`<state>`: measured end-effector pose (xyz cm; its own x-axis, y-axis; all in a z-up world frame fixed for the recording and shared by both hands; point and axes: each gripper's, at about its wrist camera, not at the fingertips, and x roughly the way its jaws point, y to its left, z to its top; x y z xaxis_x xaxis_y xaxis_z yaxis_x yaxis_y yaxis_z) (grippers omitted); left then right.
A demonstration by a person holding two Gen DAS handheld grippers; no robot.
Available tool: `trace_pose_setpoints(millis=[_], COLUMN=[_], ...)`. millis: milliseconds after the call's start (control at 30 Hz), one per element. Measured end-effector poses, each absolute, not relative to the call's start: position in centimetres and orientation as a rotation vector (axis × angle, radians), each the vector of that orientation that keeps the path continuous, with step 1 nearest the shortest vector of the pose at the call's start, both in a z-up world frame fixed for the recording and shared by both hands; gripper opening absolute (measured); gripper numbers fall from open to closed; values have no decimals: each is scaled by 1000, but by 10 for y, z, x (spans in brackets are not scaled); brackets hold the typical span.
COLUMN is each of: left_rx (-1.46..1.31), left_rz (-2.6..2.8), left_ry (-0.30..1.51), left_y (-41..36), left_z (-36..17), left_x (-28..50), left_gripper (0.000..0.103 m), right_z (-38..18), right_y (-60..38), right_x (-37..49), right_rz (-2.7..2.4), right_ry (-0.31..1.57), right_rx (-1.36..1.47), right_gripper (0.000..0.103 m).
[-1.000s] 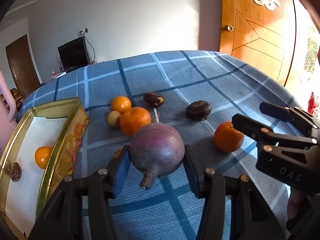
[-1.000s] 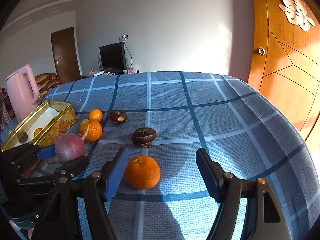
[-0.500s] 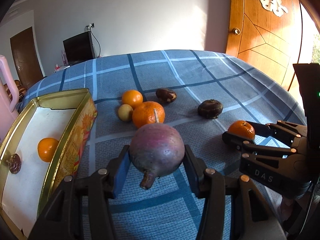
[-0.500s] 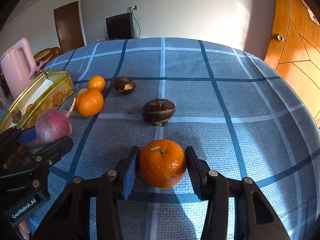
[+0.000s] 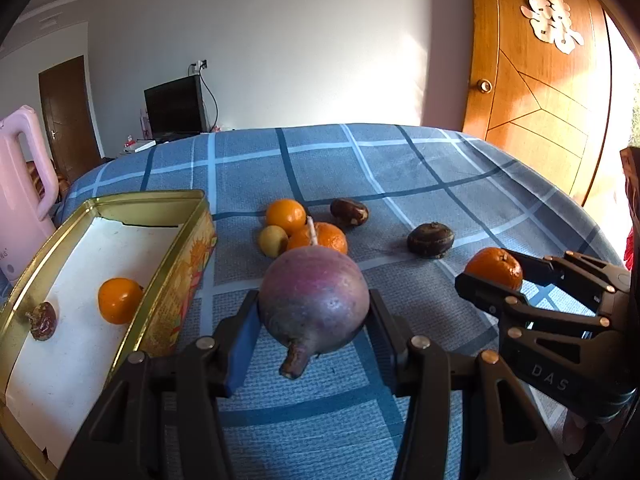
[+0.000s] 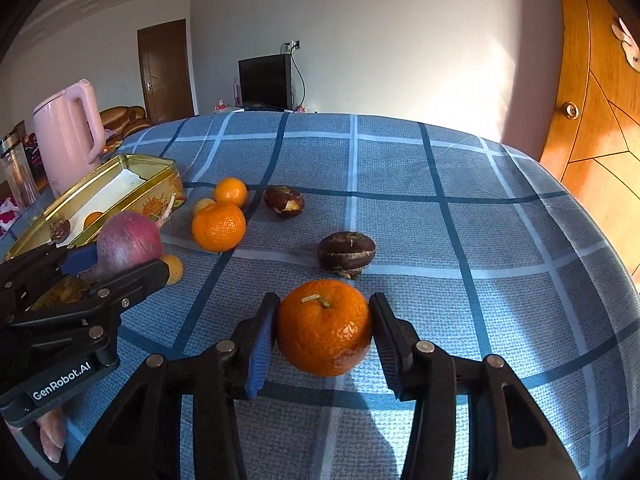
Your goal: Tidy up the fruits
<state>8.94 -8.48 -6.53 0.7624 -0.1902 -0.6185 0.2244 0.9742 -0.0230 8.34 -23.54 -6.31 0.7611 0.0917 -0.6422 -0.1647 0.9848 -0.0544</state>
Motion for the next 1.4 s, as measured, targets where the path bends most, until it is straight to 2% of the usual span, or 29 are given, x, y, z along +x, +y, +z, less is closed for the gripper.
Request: trace_pose_setpoints(millis=[1400], left_rx=[82], left_rz=[-179], left_ry=[522], left_y=[-89], left_z=[-52], left_x=[69], left_gripper=[53], right_z=[-44], right_y=[-236], right_x=[48], right_rz=[187], right_ry=[460], right_rx=[-109], right_gripper=[48])
